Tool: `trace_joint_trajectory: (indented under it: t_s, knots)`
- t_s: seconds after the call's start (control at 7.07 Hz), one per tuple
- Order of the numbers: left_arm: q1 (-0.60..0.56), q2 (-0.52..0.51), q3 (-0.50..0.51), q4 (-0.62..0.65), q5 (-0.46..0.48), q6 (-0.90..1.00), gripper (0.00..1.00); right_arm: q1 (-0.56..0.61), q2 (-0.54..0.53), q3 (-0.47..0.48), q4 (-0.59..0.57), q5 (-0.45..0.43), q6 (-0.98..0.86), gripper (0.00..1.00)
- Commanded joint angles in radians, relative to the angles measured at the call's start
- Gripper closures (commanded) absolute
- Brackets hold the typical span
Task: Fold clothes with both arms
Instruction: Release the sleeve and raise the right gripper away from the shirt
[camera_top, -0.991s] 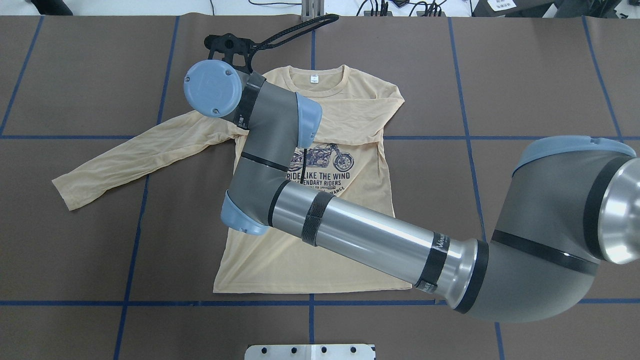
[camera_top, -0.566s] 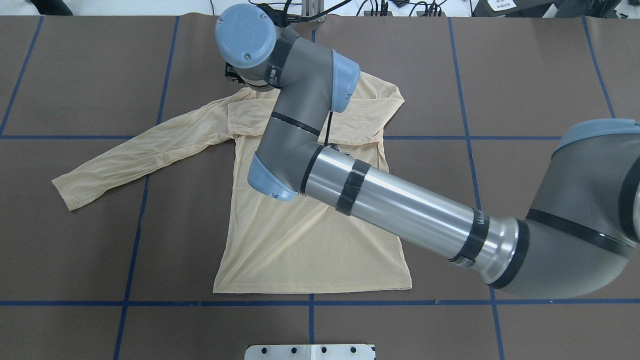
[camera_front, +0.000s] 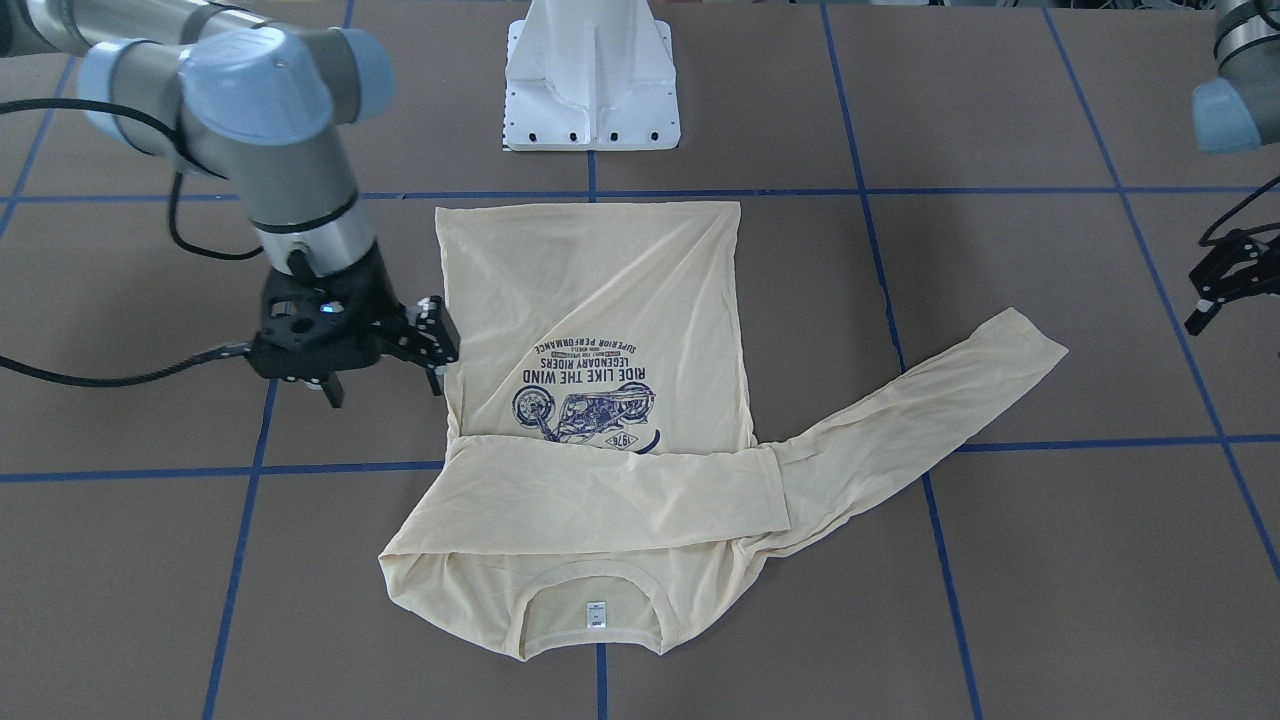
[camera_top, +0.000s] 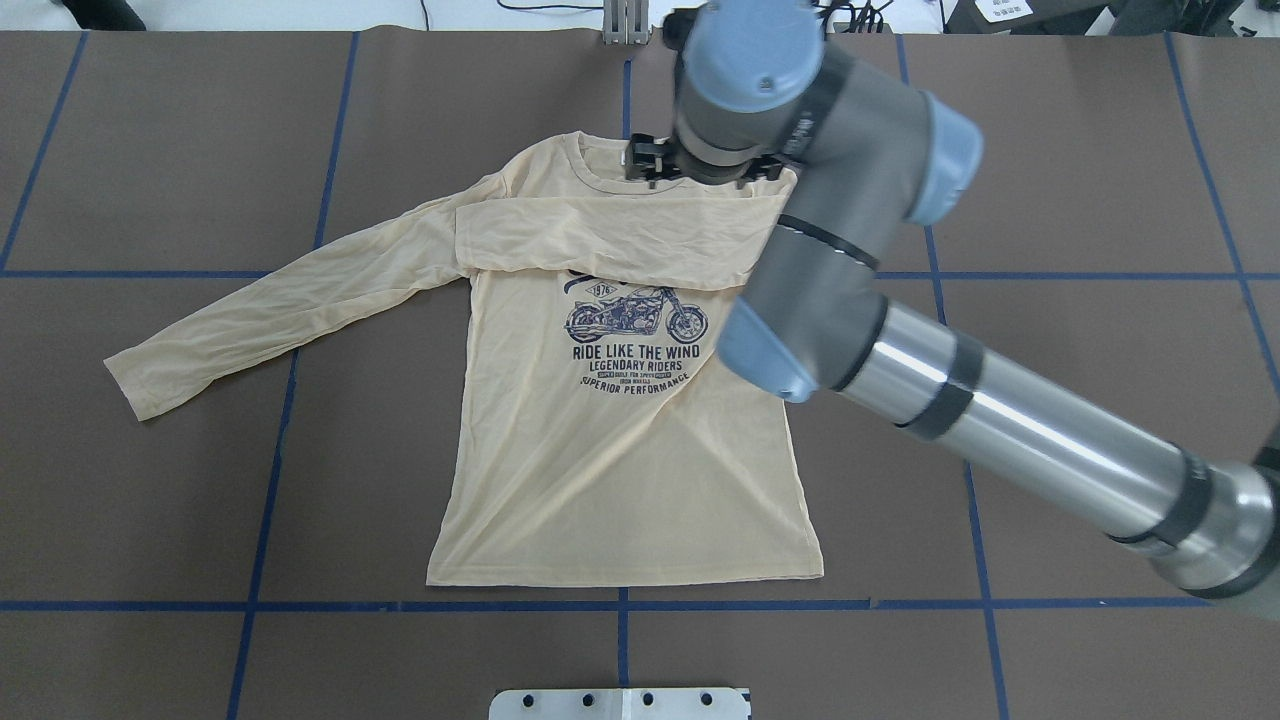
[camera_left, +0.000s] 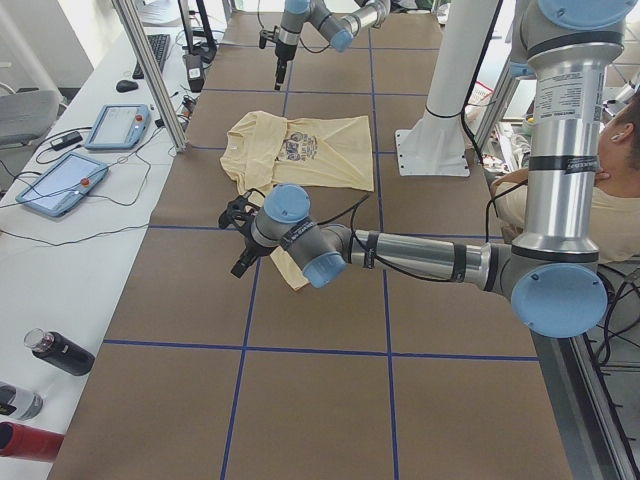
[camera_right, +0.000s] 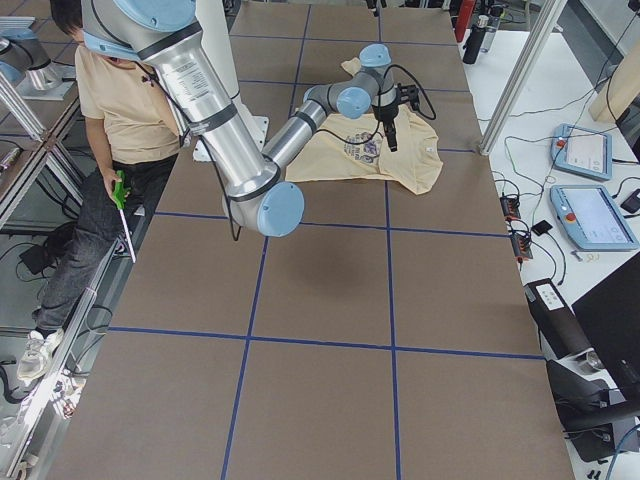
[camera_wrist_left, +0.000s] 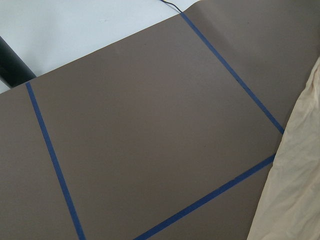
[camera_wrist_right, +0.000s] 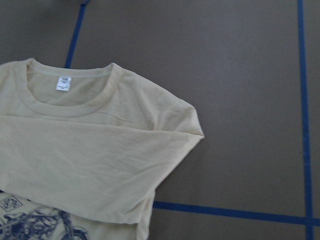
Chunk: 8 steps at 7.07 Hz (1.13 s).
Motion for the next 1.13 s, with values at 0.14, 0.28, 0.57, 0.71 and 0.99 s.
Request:
trace_joint_trajectory:
  t_s: [0.14, 0.28, 0.57, 0.71, 0.99]
  knots:
    - [0.145, 0.036, 0.157, -0.241, 0.123, -0.129, 0.0, 0.194, -0.436, 0.24, 0.044, 0.139, -0.329, 0.0]
    - [0.171, 0.036, 0.175, -0.261, 0.131, -0.176, 0.0, 0.267, -0.575, 0.228, 0.184, 0.208, -0.406, 0.0]
    - [0.301, 0.036, 0.18, -0.269, 0.279, -0.298, 0.01, 0.318, -0.692, 0.18, 0.369, 0.259, -0.419, 0.0]
    - [0.318, 0.036, 0.18, -0.271, 0.284, -0.305, 0.06, 0.316, -0.69, 0.168, 0.381, 0.256, -0.417, 0.0]
    - [0.355, 0.036, 0.179, -0.272, 0.283, -0.305, 0.2, 0.316, -0.69, 0.168, 0.382, 0.255, -0.411, 0.0]
